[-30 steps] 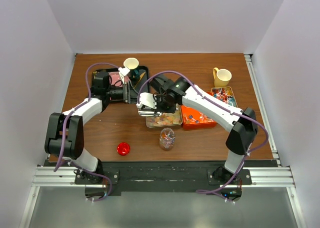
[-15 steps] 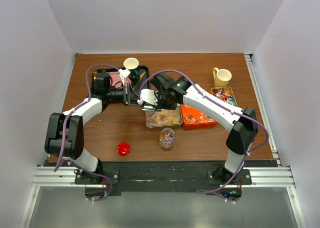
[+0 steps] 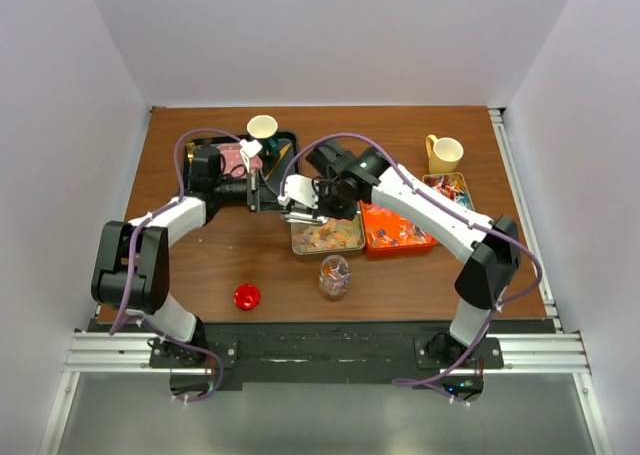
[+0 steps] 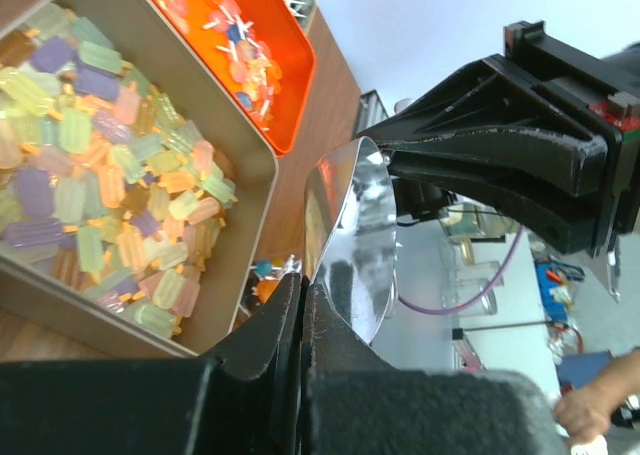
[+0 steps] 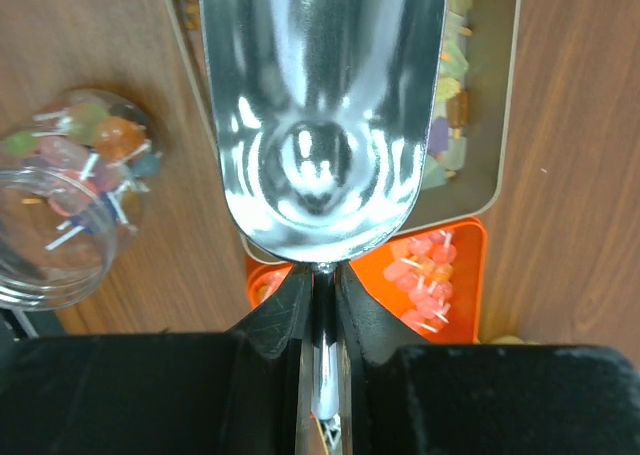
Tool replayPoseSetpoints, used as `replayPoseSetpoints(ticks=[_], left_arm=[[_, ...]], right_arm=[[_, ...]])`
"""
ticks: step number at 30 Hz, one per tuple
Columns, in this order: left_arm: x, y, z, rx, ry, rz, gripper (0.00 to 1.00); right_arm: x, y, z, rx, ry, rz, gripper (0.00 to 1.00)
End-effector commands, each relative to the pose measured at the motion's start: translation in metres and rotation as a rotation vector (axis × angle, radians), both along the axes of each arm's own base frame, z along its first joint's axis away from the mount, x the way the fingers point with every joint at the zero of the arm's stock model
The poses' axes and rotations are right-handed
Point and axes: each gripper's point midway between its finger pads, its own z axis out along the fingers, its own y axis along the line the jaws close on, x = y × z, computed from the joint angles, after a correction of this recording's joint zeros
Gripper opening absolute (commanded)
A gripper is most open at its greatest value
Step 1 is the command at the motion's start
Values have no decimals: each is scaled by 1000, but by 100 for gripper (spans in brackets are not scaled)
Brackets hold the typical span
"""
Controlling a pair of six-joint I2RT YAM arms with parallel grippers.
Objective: Pack the candies
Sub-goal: Adjust the spatula.
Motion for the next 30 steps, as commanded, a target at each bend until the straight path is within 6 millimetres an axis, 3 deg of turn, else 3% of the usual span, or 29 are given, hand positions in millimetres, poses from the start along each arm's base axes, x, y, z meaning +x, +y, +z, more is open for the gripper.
replayPoseSetpoints(ticks=[1,6,12,22,30], left_arm=[[-5,-4,10,-50,-34,-72,0],[-4,-2,8,-64,-29,-91,0],[-2,-2,8,-66,-29,-93,0],[0,-2,11,-73,-28,-94,0],[-3,-2,11,-76,-29,-99,0]], right_arm=[[-23,9,25,210,85,54,10],[-25,-3,23,283,152,15,34],[-25,-5,38,425,192,14,41],[-31,-1,27,465,236,41,39],[-30,3,19,475,282,25,29]])
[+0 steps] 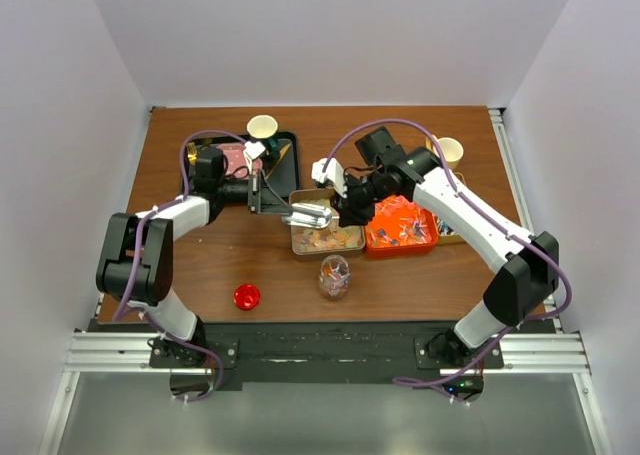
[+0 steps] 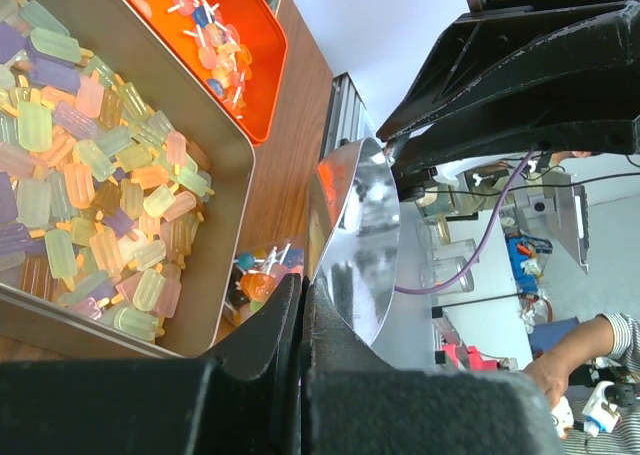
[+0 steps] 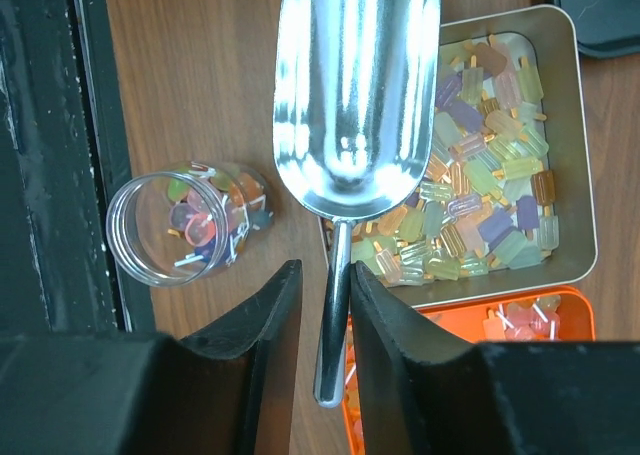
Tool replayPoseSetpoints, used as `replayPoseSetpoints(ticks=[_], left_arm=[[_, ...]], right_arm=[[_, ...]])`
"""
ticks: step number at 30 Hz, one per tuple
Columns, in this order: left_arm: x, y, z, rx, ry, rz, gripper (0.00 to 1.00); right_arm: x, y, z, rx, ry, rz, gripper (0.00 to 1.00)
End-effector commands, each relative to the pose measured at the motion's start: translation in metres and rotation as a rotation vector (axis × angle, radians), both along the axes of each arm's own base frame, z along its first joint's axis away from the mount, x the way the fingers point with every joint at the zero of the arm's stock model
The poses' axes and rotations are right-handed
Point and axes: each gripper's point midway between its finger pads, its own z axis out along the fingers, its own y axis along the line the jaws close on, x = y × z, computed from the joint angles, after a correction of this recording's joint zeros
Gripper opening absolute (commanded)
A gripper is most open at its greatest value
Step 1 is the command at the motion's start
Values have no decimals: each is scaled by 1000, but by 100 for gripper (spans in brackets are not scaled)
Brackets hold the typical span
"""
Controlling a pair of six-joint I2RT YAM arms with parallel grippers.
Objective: Pack the candies
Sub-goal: Adjust the spatula.
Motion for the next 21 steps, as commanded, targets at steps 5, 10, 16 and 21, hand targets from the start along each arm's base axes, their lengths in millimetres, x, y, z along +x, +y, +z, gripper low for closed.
replayPoseSetpoints(ticks=[5,10,16,21], left_arm=[[2,2,16,-29,-64,-23,0],[3,2,17,-31,-70,-24,0],[3,2,16,-30,-72,-23,0],[26,20,-3,103,-53,145,40]], right_arm=[[0,9,-3,43,41,2,29],[2,9,-10,28,66,-10,28],[2,9,-7,41,92,-8,1],[13,-16,-2,-97,15,48,0]])
